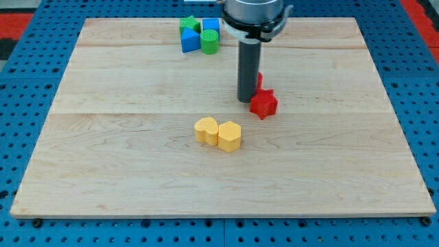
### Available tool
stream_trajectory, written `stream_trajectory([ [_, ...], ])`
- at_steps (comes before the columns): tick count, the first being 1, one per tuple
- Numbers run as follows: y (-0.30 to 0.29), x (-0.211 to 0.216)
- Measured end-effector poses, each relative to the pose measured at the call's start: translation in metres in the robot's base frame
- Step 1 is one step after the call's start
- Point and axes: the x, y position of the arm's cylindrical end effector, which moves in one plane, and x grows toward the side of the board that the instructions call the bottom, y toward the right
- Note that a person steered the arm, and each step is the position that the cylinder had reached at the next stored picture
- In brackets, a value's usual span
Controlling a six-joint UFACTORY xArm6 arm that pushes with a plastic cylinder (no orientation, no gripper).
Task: Push the red star towards the center right
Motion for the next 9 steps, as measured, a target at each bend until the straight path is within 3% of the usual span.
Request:
stream_trajectory([
  [2, 0.037, 0.0],
  [4, -0.018, 0.003],
  [5, -0.019, 0.005],
  [9, 0.025, 0.009],
])
